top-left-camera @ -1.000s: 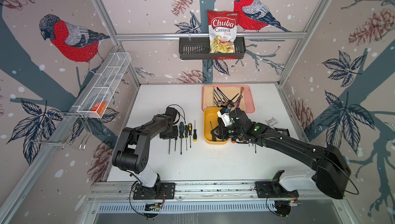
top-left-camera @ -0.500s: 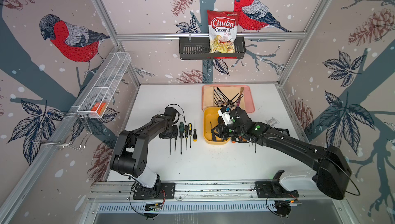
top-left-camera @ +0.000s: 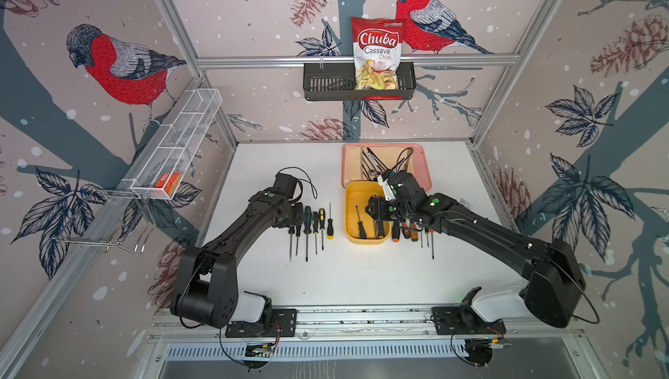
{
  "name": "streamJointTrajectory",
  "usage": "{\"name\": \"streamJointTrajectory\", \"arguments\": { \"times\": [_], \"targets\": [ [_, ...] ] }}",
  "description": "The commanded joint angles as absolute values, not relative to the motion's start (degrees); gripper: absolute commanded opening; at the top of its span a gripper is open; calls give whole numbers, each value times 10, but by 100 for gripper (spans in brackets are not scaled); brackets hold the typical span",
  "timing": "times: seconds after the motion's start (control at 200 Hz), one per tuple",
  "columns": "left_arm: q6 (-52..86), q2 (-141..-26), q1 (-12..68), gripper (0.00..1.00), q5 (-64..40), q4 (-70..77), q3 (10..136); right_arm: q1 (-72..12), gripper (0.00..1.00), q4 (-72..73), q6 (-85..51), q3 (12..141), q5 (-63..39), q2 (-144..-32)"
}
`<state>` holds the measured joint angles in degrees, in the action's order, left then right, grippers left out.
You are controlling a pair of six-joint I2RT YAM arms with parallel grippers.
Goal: Take out the screwdriver from the storage box
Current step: Pick up the screwdriver from the storage box.
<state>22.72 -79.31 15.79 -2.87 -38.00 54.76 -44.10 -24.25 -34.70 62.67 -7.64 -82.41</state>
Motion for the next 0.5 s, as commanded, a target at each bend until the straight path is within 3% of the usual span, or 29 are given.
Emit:
{"name": "streamJointTrajectory", "arguments": {
  "times": [0.0,0.495],
  "targets": [
    [247,-773,184,41,-76,-392,563,-433,45,-305,-360,652,-41,-852],
    [276,-675,233,45,-231,-333,531,-459,45,-388,-364,772,-15,-1023]
  ]
}}
